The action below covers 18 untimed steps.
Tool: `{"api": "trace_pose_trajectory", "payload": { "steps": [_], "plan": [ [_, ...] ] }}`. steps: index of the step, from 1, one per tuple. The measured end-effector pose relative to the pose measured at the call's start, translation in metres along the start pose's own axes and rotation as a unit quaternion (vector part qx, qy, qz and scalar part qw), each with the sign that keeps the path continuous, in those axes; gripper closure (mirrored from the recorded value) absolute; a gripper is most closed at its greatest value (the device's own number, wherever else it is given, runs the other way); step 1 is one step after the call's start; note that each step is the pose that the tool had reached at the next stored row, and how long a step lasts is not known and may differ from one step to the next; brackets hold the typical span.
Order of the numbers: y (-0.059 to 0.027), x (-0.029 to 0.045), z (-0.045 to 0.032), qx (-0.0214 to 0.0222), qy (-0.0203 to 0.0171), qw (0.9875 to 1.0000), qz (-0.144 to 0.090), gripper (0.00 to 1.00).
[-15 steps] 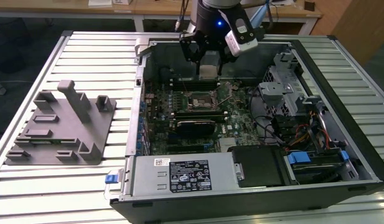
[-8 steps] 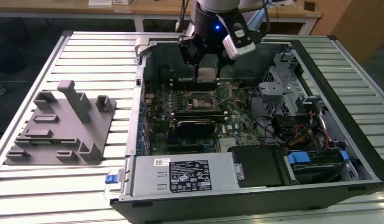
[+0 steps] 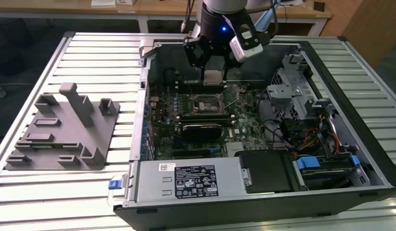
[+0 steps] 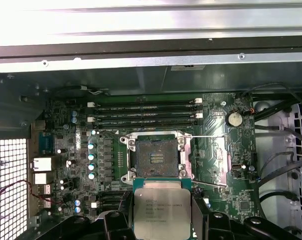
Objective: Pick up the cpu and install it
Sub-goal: 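Place the cpu into insertion slot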
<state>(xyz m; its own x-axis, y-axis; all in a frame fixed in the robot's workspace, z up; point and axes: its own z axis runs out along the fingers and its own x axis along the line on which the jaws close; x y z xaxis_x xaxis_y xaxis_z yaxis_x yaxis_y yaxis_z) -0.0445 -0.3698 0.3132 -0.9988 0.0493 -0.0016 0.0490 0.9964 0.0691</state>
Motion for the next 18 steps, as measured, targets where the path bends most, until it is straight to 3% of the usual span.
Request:
{"api": "trace_pose_trajectory", "payload": {
  "steps": [8,13,18],
  "plan": [
    [0.0000,0.0000,0.0000,0.0000,0.0000,1.0000,0.001,0.45],
    [-0.0001,0.0000,0.0007,0.0001,-0.0027,0.9992,0.039,0.45],
    [-0.0001,0.0000,0.0016,0.0001,-0.0058,0.9965,0.083,0.45]
  ]
}}
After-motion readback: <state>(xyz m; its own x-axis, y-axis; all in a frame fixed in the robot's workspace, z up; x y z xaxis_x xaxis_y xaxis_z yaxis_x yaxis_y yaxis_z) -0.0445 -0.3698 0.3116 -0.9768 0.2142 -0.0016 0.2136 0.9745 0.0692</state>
